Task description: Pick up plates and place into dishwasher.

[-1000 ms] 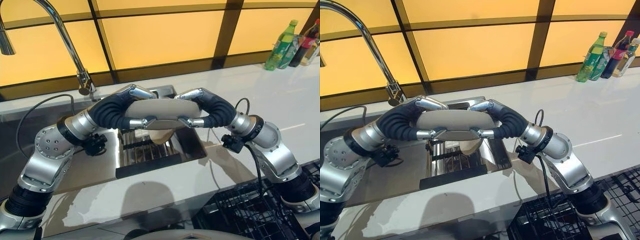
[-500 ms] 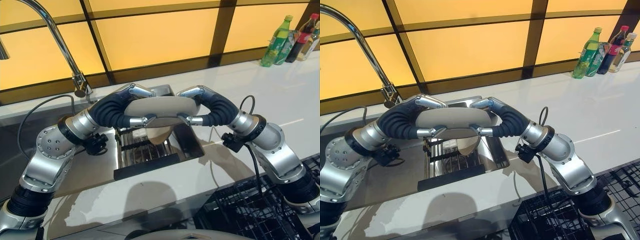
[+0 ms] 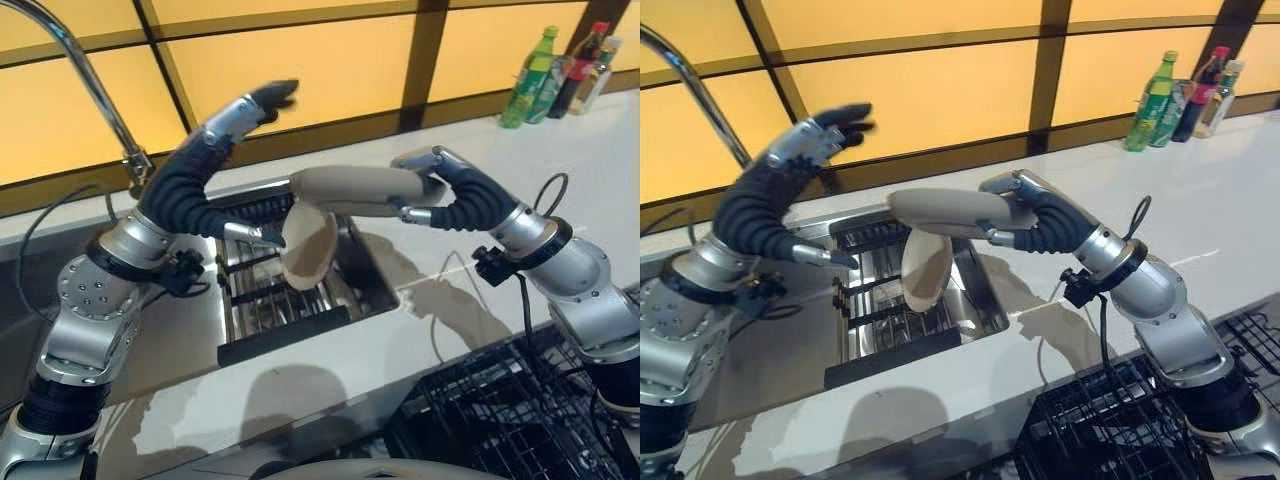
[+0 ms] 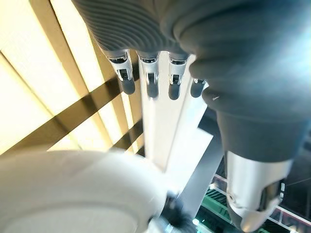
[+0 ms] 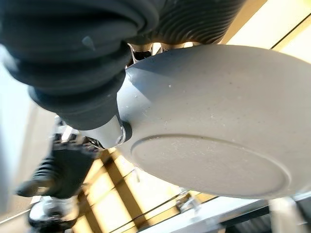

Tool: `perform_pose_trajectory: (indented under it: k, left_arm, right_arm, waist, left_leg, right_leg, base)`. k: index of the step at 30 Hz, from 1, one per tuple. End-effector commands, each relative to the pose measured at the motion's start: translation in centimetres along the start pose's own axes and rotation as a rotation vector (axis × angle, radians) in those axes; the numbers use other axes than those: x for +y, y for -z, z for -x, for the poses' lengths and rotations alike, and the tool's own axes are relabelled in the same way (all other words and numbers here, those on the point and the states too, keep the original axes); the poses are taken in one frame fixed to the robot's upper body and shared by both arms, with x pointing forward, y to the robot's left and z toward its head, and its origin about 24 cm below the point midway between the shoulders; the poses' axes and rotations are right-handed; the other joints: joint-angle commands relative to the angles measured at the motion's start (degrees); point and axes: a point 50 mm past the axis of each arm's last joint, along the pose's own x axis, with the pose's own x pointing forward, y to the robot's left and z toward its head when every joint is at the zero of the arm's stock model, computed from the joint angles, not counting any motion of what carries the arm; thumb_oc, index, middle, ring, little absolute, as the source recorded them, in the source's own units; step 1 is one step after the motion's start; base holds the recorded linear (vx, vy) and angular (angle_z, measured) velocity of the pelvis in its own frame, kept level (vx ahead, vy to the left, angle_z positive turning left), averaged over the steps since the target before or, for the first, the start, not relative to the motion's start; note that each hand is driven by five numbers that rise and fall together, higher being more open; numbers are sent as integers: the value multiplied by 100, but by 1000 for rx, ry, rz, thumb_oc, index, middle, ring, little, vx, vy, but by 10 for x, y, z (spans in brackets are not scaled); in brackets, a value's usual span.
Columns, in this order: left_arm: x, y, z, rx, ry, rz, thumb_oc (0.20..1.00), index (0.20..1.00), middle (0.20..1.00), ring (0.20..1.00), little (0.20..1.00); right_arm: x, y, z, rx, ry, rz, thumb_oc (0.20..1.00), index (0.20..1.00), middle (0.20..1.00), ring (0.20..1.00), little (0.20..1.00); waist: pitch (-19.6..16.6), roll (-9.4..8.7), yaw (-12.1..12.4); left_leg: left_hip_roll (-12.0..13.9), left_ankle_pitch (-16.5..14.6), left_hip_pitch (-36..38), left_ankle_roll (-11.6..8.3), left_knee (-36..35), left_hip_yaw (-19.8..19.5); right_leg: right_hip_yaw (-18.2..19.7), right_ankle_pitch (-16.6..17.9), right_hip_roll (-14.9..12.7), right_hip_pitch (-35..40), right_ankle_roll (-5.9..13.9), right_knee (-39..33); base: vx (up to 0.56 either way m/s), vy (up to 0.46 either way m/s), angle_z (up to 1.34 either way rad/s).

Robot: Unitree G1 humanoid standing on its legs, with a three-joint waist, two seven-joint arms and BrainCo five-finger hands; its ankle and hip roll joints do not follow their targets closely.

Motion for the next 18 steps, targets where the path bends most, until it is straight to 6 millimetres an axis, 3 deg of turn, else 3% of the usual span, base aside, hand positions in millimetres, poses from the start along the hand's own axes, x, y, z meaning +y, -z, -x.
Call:
perform_pose_trajectory:
  k: [1, 12, 18]
  left_arm:
    - [21, -1, 6, -29, -120, -1, 1000, 1000, 1000, 1000, 1000]
    - [29, 0, 11, -27, -157, 4, 1000, 1000, 1000, 1000, 1000]
    - [33, 5, 15, -7, -180, 32, 1000, 1000, 1000, 1000, 1000]
  right_arm:
    - [-22, -2, 7, 13, 101, 90, 200, 200, 200, 200, 200]
    - [-46, 6, 27, 124, 240, 217, 200, 200, 200, 200, 200]
    - [-55, 15, 49, 224, 333, 260, 200, 200, 200, 200, 200]
  waist:
    - [-462, -29, -106]
    - [-409, -49, -480]
    - [-374, -63, -744]
  left_leg:
    - [139, -749, 235, 107, 165, 99]
    - [202, -883, 378, 105, 186, 434]
    - [239, -948, 469, 108, 176, 670]
  right_leg:
    - [267, 472, -64, -597, 251, 84]
    - [651, 518, 80, -632, 222, -1]
    - [892, 611, 150, -666, 240, -88]
  base:
    - [-52, -28, -23]
    - [-13, -30, -25]
    - [-9, -53, -31]
